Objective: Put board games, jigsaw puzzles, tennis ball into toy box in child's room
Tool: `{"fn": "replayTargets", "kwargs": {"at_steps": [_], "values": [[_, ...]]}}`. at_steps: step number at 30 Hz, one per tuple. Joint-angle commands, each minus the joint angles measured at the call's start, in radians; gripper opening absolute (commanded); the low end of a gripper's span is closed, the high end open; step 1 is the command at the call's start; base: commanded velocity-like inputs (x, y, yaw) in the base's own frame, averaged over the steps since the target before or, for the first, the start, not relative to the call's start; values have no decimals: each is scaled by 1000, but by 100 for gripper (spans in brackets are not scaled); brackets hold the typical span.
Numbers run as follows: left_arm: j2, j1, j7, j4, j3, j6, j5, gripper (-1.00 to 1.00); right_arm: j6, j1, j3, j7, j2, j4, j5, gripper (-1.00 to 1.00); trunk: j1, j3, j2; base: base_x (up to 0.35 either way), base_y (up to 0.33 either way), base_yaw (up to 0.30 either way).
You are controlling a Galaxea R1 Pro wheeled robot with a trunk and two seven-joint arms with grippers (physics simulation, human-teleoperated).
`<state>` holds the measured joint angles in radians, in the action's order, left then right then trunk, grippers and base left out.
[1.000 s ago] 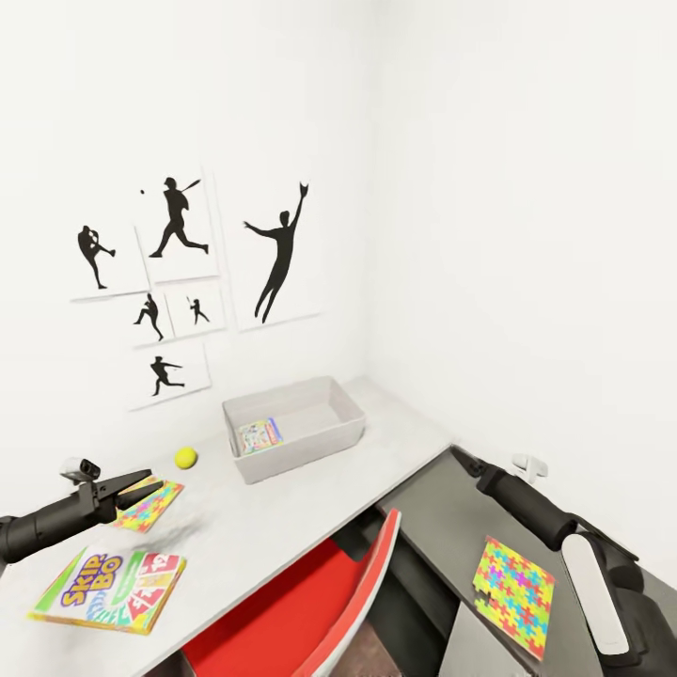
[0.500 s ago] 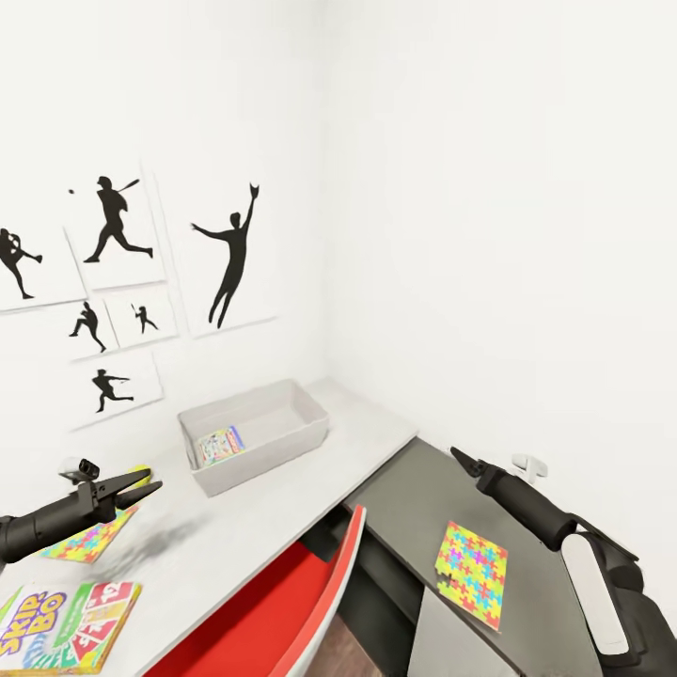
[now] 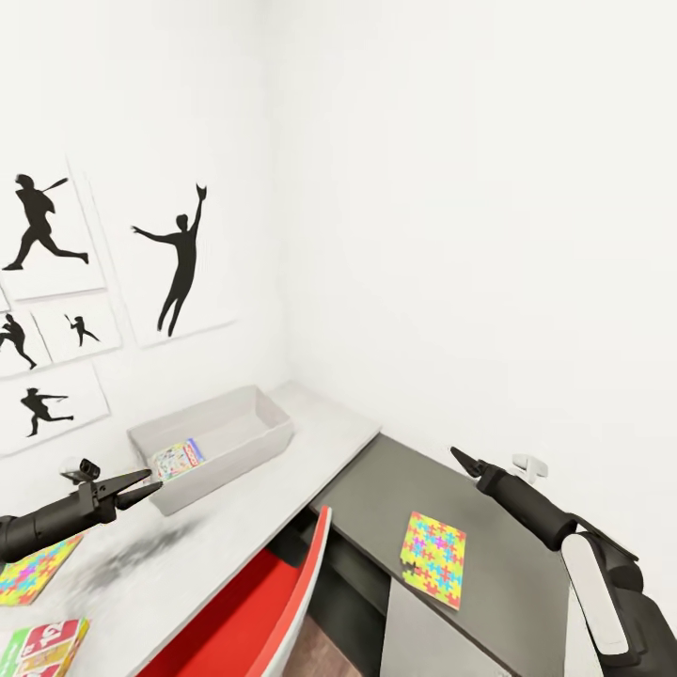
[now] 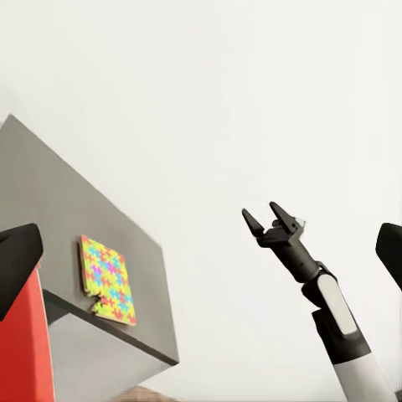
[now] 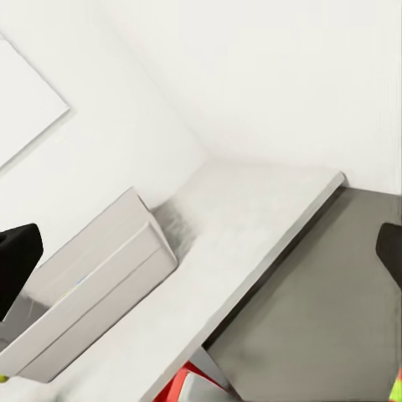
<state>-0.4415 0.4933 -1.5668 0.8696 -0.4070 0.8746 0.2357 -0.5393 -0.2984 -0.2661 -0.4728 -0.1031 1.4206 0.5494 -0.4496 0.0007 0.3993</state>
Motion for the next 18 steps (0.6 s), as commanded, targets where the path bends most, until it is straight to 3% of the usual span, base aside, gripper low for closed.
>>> {"fn": "replayTargets", "kwargs": {"at_steps": [1, 9, 18], "values": [[0, 0, -4, 0, 0, 13, -1, 100, -8, -1, -1, -1, 0, 0, 7, 100, 0, 0, 1, 0, 0, -279], [0, 2, -4, 0, 5, 16, -3, 100, -8, -1, -2, -1, 0, 0, 7, 100, 0, 3, 1, -19, 0, -279], [1, 2, -4, 0, 8, 17, -6, 100, -8, -1, -2, -1, 0, 0, 6, 100, 0, 6, 1, -153, 0, -279]]}}
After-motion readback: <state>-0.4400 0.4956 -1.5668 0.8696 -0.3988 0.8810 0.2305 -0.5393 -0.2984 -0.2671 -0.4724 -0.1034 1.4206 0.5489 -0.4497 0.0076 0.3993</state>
